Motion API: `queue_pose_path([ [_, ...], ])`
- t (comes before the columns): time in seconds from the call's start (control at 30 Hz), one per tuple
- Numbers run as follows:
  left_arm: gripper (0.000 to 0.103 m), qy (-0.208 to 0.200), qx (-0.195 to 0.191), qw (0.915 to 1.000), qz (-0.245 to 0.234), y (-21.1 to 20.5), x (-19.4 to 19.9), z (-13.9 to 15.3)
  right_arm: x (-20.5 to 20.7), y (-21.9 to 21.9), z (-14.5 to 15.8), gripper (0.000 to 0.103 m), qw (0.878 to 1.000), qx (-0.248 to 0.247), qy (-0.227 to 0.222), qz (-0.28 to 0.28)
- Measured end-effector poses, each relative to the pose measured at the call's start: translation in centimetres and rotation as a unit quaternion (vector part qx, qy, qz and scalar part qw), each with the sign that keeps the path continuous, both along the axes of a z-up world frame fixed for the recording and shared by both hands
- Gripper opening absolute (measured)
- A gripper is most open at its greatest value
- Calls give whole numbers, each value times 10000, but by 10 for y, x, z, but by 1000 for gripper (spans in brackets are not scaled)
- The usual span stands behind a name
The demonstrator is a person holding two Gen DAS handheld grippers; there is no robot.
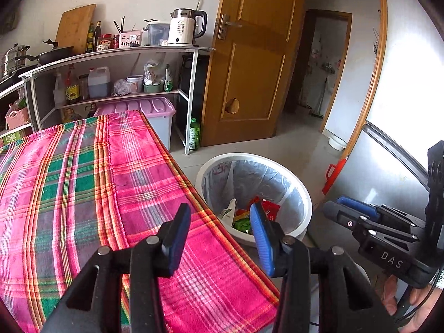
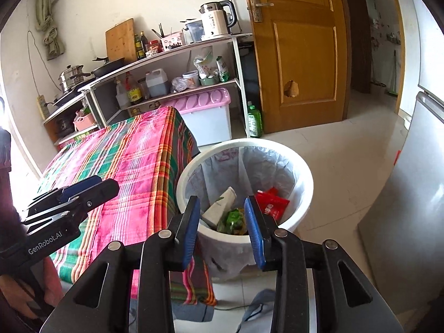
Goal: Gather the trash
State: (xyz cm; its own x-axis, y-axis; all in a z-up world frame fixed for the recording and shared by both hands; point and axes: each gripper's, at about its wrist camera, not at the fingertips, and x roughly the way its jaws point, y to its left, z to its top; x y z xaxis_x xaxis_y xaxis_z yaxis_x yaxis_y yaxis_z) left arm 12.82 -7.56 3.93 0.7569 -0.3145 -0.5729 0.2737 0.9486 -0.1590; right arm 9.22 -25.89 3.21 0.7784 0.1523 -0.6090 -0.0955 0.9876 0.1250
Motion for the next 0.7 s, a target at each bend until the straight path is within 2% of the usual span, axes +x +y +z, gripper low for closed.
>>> queue_pose_path([
  [0.7, 49, -16, 35, 9999, -118, 6, -68, -13, -72, 23, -15, 36, 9990, -387, -198, 71],
])
